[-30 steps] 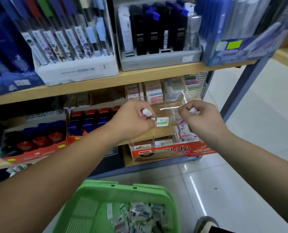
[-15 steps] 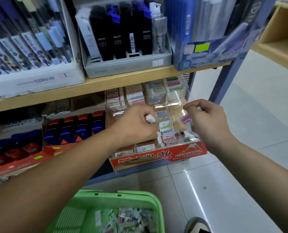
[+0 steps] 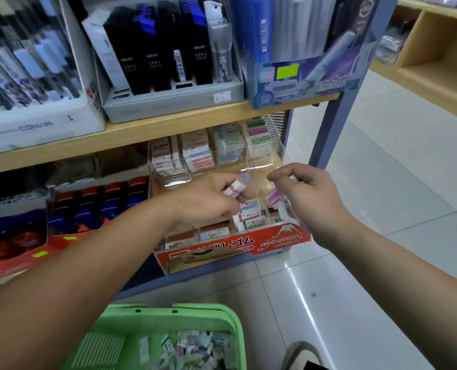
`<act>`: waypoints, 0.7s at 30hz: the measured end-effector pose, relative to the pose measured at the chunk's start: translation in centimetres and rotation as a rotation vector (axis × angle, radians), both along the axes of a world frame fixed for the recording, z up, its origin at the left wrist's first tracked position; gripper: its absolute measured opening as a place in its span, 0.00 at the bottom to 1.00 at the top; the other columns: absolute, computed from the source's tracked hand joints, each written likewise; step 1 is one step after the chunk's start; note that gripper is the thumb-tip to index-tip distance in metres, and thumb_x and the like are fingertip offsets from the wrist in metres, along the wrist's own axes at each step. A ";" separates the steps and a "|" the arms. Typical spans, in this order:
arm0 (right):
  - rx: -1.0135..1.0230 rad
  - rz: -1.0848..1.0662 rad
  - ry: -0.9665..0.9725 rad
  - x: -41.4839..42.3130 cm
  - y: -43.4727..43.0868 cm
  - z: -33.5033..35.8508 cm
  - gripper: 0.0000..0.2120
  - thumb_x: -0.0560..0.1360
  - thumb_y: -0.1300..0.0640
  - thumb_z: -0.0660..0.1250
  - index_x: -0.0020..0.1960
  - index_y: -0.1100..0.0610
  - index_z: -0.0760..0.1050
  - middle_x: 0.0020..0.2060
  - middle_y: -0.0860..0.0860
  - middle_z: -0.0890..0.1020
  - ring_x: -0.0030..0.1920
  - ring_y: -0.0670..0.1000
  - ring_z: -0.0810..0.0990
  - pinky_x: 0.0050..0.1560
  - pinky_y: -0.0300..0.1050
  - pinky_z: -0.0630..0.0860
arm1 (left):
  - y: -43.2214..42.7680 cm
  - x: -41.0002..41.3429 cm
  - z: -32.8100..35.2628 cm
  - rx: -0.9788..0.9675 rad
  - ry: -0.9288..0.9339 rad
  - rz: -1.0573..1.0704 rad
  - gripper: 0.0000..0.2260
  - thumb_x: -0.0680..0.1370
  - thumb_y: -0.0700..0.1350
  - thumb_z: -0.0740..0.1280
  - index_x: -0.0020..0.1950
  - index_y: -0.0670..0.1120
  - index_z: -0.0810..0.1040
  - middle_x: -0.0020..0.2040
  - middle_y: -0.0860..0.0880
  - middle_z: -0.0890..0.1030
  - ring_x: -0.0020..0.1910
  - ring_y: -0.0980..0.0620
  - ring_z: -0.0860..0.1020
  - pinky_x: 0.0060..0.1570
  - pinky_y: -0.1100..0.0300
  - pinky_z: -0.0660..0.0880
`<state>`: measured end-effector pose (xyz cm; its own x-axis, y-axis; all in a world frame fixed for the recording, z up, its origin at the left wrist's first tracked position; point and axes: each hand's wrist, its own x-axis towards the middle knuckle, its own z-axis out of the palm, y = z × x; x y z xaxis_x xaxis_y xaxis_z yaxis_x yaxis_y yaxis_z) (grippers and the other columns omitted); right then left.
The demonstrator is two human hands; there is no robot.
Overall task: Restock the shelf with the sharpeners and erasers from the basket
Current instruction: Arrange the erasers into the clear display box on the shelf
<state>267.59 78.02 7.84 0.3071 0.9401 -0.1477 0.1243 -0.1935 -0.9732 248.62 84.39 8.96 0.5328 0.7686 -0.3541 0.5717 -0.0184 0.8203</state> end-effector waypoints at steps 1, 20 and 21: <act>0.003 0.033 0.004 -0.1 0.0 0.1 0.09 0.82 0.57 0.68 0.46 0.54 0.85 0.43 0.53 0.86 0.48 0.66 0.86 0.46 0.70 0.82 | -0.1 -0.4 0.2 -0.126 -0.102 0.018 0.17 0.79 0.30 0.66 0.61 0.47 0.83 0.52 0.50 0.82 0.47 0.54 0.79 0.43 0.63 0.76; -0.013 0.302 -0.098 -1.9 -0.7 0.7 0.10 0.82 0.46 0.69 0.45 0.48 0.85 0.48 0.66 0.85 0.50 0.74 0.82 0.49 0.73 0.80 | -0.8 -3.1 0.2 -0.047 -0.227 0.079 0.10 0.79 0.41 0.73 0.60 0.48 0.85 0.55 0.43 0.85 0.50 0.51 0.82 0.49 0.56 0.80; 0.000 0.283 -0.109 -2.0 -0.7 0.7 0.11 0.81 0.47 0.69 0.46 0.50 0.85 0.46 0.64 0.86 0.48 0.71 0.84 0.48 0.68 0.83 | -0.7 -2.9 0.2 0.005 -0.199 0.071 0.12 0.78 0.40 0.74 0.61 0.50 0.84 0.54 0.42 0.84 0.48 0.52 0.82 0.47 0.58 0.79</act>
